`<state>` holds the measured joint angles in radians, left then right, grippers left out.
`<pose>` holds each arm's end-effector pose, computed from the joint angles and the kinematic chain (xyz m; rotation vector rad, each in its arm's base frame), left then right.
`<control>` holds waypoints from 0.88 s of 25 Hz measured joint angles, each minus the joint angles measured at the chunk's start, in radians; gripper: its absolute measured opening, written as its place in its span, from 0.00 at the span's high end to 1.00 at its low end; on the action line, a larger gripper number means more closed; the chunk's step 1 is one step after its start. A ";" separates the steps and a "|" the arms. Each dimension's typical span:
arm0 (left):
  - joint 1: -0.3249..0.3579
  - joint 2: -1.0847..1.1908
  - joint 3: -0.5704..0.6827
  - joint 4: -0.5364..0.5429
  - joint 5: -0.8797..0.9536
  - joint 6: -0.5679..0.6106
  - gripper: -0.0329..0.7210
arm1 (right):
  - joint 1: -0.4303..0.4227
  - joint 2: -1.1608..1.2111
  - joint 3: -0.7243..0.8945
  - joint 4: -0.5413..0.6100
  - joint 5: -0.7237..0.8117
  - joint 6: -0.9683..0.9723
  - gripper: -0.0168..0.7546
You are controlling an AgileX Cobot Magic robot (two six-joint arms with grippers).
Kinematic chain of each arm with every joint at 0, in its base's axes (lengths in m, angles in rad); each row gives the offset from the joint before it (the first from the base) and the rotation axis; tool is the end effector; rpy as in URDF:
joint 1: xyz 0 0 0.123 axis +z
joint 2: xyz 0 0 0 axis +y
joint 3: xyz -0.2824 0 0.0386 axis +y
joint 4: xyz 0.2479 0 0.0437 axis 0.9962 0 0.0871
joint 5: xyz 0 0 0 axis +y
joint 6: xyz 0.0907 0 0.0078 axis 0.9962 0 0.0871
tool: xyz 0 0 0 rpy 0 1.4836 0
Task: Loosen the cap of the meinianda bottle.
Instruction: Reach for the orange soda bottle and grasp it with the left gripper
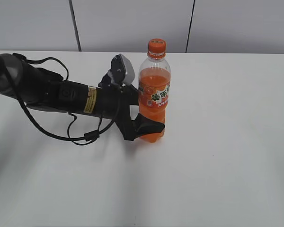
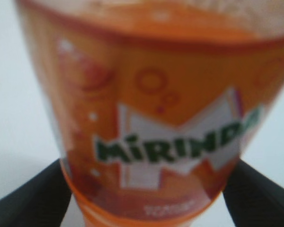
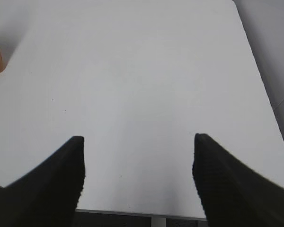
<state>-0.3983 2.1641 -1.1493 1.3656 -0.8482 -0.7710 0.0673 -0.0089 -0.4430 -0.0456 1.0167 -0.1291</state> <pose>0.3475 -0.2187 0.1081 1.2912 1.7083 -0.8698 0.0022 -0.0034 0.2648 -0.2013 2.0389 -0.0932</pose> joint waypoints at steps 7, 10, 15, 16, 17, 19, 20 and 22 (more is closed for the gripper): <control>-0.011 0.002 -0.001 -0.019 0.027 0.000 0.20 | 0.000 0.000 0.000 0.000 0.000 0.002 0.29; -0.011 0.002 -0.001 -0.034 0.029 0.000 0.27 | 0.000 0.000 0.000 0.000 0.000 0.003 0.29; -0.011 0.002 -0.001 -0.036 0.029 0.000 0.40 | 0.000 0.000 0.000 0.000 0.000 0.004 0.29; -0.011 0.002 -0.001 -0.036 0.029 0.000 0.41 | 0.000 0.000 0.000 0.000 0.000 0.004 0.29; -0.011 0.002 -0.001 -0.036 0.029 0.000 0.41 | 0.000 0.000 0.000 0.000 0.000 0.004 0.29; -0.011 0.002 -0.001 -0.036 0.029 0.000 0.41 | 0.000 0.000 0.000 0.000 0.000 0.004 0.29; -0.011 0.002 -0.001 -0.036 0.029 0.000 0.41 | 0.000 0.000 0.000 0.000 0.000 0.004 0.29; -0.011 0.002 -0.001 -0.036 0.029 0.000 0.41 | 0.000 0.000 0.000 0.000 0.000 0.004 0.29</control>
<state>-0.4097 2.1660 -1.1505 1.3296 -0.8189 -0.7710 0.0673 -0.0089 -0.4430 -0.0456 1.0167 -0.1254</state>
